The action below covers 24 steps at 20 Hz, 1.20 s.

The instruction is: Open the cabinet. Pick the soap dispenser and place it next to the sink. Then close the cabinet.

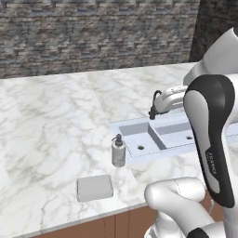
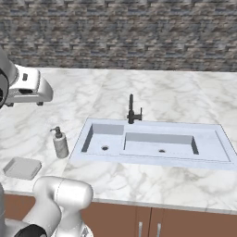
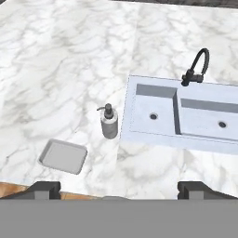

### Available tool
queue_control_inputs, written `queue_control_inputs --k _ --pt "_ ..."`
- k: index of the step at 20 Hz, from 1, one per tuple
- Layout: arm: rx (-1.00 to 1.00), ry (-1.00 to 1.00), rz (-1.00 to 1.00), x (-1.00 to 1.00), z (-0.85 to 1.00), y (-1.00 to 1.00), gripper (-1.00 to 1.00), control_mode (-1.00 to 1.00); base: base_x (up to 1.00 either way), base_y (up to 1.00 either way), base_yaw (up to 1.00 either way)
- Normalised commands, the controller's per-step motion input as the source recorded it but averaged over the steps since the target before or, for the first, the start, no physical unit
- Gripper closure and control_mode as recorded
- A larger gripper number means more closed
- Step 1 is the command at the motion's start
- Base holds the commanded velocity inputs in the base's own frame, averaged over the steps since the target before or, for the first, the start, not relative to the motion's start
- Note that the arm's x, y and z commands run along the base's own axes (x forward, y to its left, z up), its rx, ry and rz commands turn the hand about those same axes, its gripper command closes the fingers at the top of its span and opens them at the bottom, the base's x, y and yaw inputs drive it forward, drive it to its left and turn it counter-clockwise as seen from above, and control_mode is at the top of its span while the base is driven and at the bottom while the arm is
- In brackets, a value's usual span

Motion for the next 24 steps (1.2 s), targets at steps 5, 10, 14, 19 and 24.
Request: queue_control_inputs --k 5,10,14,19,24 --pt "0.0 0.0 0.0 0.0 0.0 0.0 -1.0 1.0 -0.51 0.42 0.17" --pt "0.0 0.0 0.0 0.0 0.0 0.0 -1.0 1.0 -0.35 0.83 0.54" --pt "0.0 0.0 0.0 0.0 0.0 0.0 -1.0 1.0 0.64 0.21 0.97" --pt "0.0 0.0 0.0 0.0 0.0 0.0 -1.0 1.0 0.65 0.0 1.0" --pt "0.0 0.0 0.0 0.0 0.0 0.0 -1.0 1.0 0.4 0.07 1.0"
